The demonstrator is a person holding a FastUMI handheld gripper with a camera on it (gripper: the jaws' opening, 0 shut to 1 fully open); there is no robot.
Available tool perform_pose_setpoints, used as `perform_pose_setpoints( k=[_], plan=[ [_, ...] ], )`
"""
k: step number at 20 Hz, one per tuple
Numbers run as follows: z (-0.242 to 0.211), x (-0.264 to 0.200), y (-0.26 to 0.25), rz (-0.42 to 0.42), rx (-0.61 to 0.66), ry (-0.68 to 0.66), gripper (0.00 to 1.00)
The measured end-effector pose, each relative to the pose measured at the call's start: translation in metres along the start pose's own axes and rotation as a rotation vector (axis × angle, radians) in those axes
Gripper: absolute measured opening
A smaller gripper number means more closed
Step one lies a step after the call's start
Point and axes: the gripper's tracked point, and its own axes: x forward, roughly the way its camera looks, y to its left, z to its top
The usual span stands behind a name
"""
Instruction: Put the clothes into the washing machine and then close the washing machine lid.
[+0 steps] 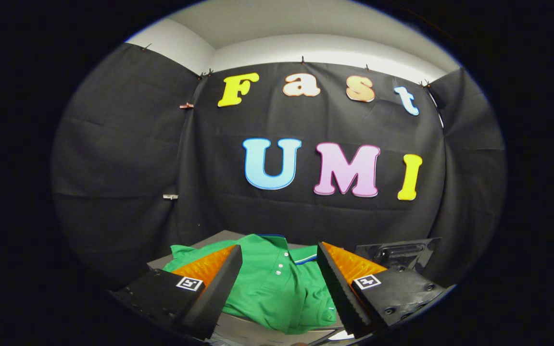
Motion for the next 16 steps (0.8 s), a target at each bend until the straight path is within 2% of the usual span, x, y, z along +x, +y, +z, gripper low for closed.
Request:
perform_pose_setpoints(
  k=[8, 10, 14, 15, 16],
  plan=[
    [-0.038, 0.071, -0.016, -0.053, 0.030, 0.238, 0.98],
    [-0.056, 0.088, -0.012, -0.045, 0.036, 0.344, 0.98],
    [-0.117, 0.088, -0.013, -0.057, 0.011, 0.616, 0.99],
    [-0.127, 0.084, -0.013, -0.049, 0.014, 0.651, 0.99],
    [-0.123, 0.090, -0.012, -0.040, 0.022, 0.615, 0.99]
  ],
)
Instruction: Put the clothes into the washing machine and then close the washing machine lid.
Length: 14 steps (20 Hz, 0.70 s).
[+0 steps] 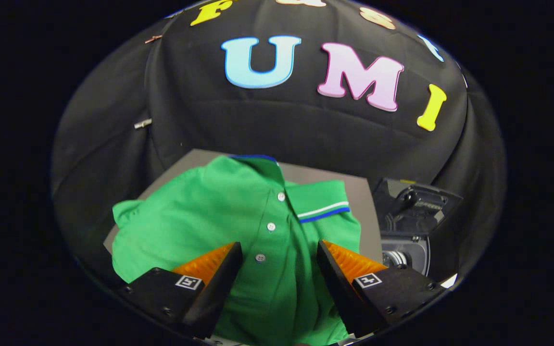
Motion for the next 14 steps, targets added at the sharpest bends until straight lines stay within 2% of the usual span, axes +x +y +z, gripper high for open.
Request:
perform_pose_setpoints(
  k=[3, 5, 6, 7, 8, 11, 14],
  plan=[
    [-0.004, 0.000, 0.001, 0.016, 0.052, 0.024, 0.97],
    [-0.003, 0.000, 0.004, 0.029, 0.038, 0.034, 0.88],
    [-0.004, 0.000, 0.009, 0.048, 0.029, 0.042, 0.87],
    [-0.001, 0.001, 0.010, 0.050, 0.009, 0.032, 0.64],
    [-0.001, 0.001, 0.011, 0.052, -0.004, 0.029, 0.62],
    [0.001, 0.001, 0.015, 0.077, -0.016, 0.010, 0.23],
    [0.000, 0.001, 0.015, 0.090, -0.041, 0.016, 0.23]
  ],
)
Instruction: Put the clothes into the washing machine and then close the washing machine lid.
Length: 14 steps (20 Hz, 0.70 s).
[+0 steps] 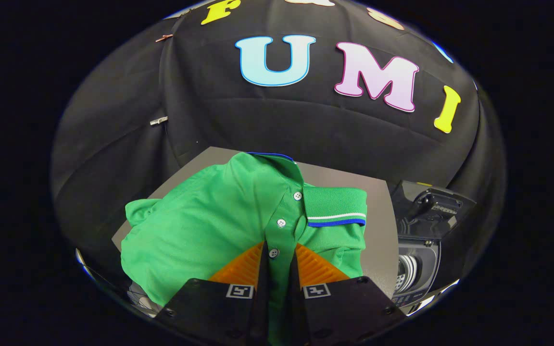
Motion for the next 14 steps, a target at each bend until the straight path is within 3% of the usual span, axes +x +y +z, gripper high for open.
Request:
perform_pose_setpoints(
  k=[2, 3, 14],
  plan=[
    [0.004, -0.003, 0.000, 0.022, 0.008, -0.004, 0.23],
    [0.002, 0.000, 0.001, 0.027, 0.002, 0.001, 0.06],
    [0.018, -0.021, -0.005, 0.104, 0.057, -0.067, 0.06]
  ],
)
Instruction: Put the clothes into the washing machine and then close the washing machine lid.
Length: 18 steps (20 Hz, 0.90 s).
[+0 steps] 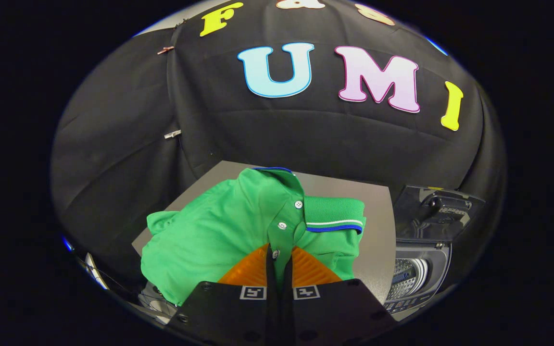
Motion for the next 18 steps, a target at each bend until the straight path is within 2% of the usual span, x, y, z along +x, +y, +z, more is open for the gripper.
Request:
perform_pose_setpoints(
  k=[11, 18],
  plan=[
    [0.021, -0.030, -0.011, 0.088, 0.005, -0.058, 0.05],
    [0.027, -0.056, -0.063, 0.152, 0.025, -0.065, 0.05]
  ],
)
